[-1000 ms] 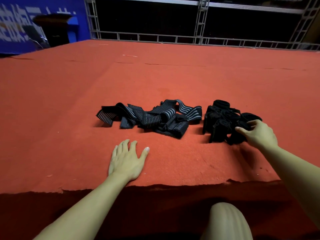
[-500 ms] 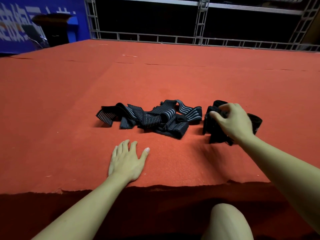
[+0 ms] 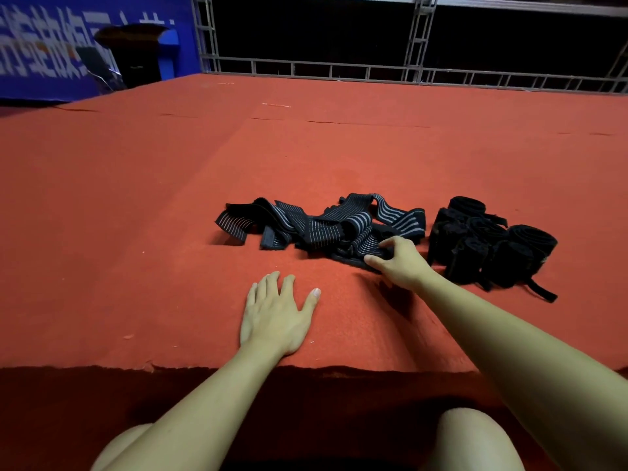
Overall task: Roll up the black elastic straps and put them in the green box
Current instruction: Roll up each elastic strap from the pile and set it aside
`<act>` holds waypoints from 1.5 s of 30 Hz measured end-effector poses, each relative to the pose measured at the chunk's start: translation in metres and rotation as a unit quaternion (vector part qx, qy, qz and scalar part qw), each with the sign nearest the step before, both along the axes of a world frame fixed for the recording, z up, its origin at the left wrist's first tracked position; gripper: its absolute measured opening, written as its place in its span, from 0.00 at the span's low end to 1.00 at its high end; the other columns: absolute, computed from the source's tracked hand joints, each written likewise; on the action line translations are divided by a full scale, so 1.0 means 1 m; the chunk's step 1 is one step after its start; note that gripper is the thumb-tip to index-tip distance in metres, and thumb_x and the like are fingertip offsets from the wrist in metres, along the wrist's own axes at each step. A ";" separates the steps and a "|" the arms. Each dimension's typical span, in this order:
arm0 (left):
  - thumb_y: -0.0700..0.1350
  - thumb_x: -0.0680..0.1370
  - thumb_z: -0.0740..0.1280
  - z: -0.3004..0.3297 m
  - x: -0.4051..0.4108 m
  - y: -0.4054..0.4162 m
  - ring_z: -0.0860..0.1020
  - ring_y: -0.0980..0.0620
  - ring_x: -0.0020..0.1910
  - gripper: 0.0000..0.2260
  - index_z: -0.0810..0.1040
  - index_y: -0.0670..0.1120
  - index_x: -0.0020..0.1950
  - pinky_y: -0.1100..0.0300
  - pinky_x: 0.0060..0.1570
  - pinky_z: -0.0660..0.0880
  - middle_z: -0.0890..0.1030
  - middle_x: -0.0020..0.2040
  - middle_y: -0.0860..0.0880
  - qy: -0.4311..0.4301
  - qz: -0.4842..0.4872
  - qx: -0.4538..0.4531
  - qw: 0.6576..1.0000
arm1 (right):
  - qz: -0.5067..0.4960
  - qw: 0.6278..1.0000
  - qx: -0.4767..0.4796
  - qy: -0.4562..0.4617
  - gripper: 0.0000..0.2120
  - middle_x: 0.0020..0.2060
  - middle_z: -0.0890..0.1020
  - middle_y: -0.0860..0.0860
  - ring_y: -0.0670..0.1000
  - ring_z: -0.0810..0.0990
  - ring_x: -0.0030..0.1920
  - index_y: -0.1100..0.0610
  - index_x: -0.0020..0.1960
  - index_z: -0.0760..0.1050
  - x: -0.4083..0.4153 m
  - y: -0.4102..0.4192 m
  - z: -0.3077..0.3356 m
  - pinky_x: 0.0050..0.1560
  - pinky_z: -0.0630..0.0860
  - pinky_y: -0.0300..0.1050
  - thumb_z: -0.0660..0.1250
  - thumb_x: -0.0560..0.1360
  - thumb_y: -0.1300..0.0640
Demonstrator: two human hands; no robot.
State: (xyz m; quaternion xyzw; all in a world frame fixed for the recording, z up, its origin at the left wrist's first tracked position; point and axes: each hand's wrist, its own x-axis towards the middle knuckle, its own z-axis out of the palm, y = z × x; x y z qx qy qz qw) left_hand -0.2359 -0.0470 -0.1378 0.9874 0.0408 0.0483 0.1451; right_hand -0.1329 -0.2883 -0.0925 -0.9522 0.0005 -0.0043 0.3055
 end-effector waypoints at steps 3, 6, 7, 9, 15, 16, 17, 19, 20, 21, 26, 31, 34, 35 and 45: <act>0.70 0.81 0.44 -0.001 0.001 0.000 0.52 0.49 0.82 0.35 0.59 0.51 0.82 0.49 0.81 0.44 0.57 0.82 0.46 -0.005 0.001 0.002 1.000 | -0.035 0.999 0.015 0.017 0.43 0.67 0.75 0.54 0.60 0.83 0.56 0.55 0.73 0.66 0.008 -0.002 -0.006 0.59 0.80 0.56 0.78 0.67 0.37; 0.70 0.81 0.44 -0.003 0.002 0.000 0.53 0.48 0.82 0.35 0.60 0.51 0.82 0.49 0.81 0.46 0.58 0.82 0.46 -0.012 0.002 0.008 1.000 | -0.043 0.997 0.051 0.036 0.58 0.65 0.78 0.51 0.60 0.80 0.62 0.50 0.75 0.65 0.019 -0.009 -0.015 0.60 0.81 0.57 0.81 0.52 0.27; 0.70 0.81 0.45 -0.003 0.003 0.000 0.53 0.48 0.81 0.35 0.60 0.51 0.81 0.48 0.81 0.46 0.59 0.81 0.46 -0.014 0.003 0.007 1.000 | -0.045 0.994 0.090 0.039 0.60 0.63 0.80 0.50 0.59 0.81 0.61 0.49 0.74 0.67 0.019 -0.009 -0.014 0.56 0.83 0.55 0.81 0.49 0.26; 0.70 0.81 0.45 -0.003 0.004 0.000 0.53 0.48 0.81 0.35 0.61 0.51 0.81 0.48 0.81 0.46 0.59 0.81 0.46 -0.015 0.001 0.003 1.000 | -0.028 0.984 0.170 0.041 0.48 0.53 0.86 0.49 0.55 0.86 0.52 0.52 0.65 0.76 0.012 -0.005 -0.004 0.48 0.86 0.54 0.83 0.54 0.29; 0.69 0.81 0.45 -0.004 0.004 0.001 0.55 0.49 0.80 0.34 0.63 0.51 0.80 0.49 0.80 0.48 0.61 0.80 0.46 -0.027 0.001 -0.002 1.000 | 0.037 0.968 0.236 -0.076 0.16 0.39 0.87 0.56 0.55 0.87 0.40 0.58 0.43 0.81 -0.013 0.008 0.022 0.46 0.83 0.65 0.73 0.78 0.45; 0.69 0.81 0.46 -0.004 0.003 0.002 0.56 0.49 0.80 0.34 0.64 0.51 0.80 0.49 0.80 0.50 0.62 0.80 0.47 -0.031 0.001 -0.007 1.000 | 0.049 0.960 0.265 -0.074 0.14 0.42 0.87 0.58 0.59 0.87 0.43 0.56 0.44 0.82 -0.017 0.010 0.026 0.46 0.83 0.67 0.72 0.78 0.45; 0.69 0.81 0.46 -0.003 0.003 0.002 0.58 0.49 0.79 0.33 0.65 0.52 0.79 0.49 0.80 0.51 0.63 0.79 0.48 -0.040 -0.002 -0.016 0.999 | 0.058 0.953 0.290 -0.069 0.13 0.44 0.86 0.60 0.62 0.87 0.46 0.53 0.45 0.82 -0.019 0.013 0.030 0.48 0.82 0.69 0.71 0.79 0.44; 0.68 0.81 0.48 -0.002 0.004 0.005 0.64 0.51 0.75 0.30 0.69 0.54 0.76 0.50 0.77 0.58 0.69 0.74 0.53 -0.065 -0.012 -0.068 0.995 | 0.101 0.937 0.329 -0.059 0.13 0.50 0.85 0.62 0.62 0.86 0.53 0.52 0.48 0.81 -0.026 0.018 0.042 0.56 0.79 0.71 0.70 0.79 0.41; 0.67 0.82 0.51 -0.001 0.005 0.006 0.68 0.52 0.72 0.26 0.71 0.55 0.73 0.50 0.75 0.62 0.72 0.71 0.55 -0.076 -0.015 -0.123 0.989 | 0.129 0.930 0.341 -0.050 0.14 0.52 0.85 0.61 0.59 0.85 0.55 0.52 0.51 0.81 -0.029 0.022 0.047 0.60 0.78 0.69 0.69 0.79 0.41; 0.65 0.82 0.55 0.001 0.006 0.008 0.72 0.54 0.68 0.22 0.74 0.56 0.69 0.51 0.72 0.66 0.75 0.67 0.56 -0.085 -0.016 -0.200 0.976 | 0.149 0.921 0.357 -0.036 0.14 0.54 0.85 0.59 0.56 0.84 0.57 0.53 0.54 0.81 -0.031 0.025 0.051 0.63 0.78 0.64 0.67 0.81 0.43; 0.54 0.86 0.58 0.049 0.023 0.003 0.81 0.51 0.46 0.11 0.79 0.53 0.53 0.56 0.46 0.77 0.84 0.48 0.52 -0.101 -0.004 -0.542 0.834 | 0.196 0.851 0.488 0.011 0.12 0.55 0.84 0.57 0.54 0.83 0.55 0.59 0.65 0.76 -0.034 0.049 0.080 0.57 0.81 0.52 0.60 0.85 0.57; 0.59 0.85 0.55 0.111 0.034 -0.019 0.82 0.54 0.39 0.20 0.79 0.47 0.60 0.61 0.38 0.77 0.85 0.46 0.49 -0.072 -0.022 -0.679 0.730 | 0.231 0.827 0.511 0.045 0.07 0.58 0.77 0.56 0.51 0.82 0.54 0.54 0.58 0.79 -0.025 0.061 0.118 0.51 0.81 0.45 0.66 0.82 0.54; 0.60 0.85 0.56 0.126 0.035 -0.026 0.84 0.53 0.43 0.21 0.82 0.47 0.57 0.59 0.43 0.80 0.87 0.45 0.51 -0.050 -0.027 -0.722 0.690 | 0.249 0.837 0.485 0.046 0.06 0.72 0.71 0.54 0.52 0.76 0.69 0.49 0.51 0.86 -0.023 0.068 0.123 0.64 0.77 0.52 0.69 0.80 0.52; 0.61 0.85 0.57 0.128 0.035 -0.027 0.85 0.51 0.48 0.22 0.83 0.46 0.59 0.57 0.48 0.81 0.87 0.48 0.49 -0.047 -0.032 -0.738 0.673 | 0.246 0.845 0.474 0.025 0.07 0.69 0.75 0.54 0.52 0.78 0.66 0.49 0.51 0.86 -0.024 0.069 0.123 0.63 0.77 0.53 0.69 0.80 0.52; 0.57 0.82 0.66 0.139 0.025 -0.004 0.84 0.51 0.42 0.17 0.83 0.45 0.56 0.57 0.44 0.81 0.86 0.50 0.44 0.001 -0.062 -0.690 0.721 | 0.275 0.889 0.363 0.046 0.09 0.46 0.82 0.56 0.54 0.81 0.47 0.57 0.52 0.78 -0.042 0.057 0.120 0.50 0.78 0.52 0.65 0.83 0.51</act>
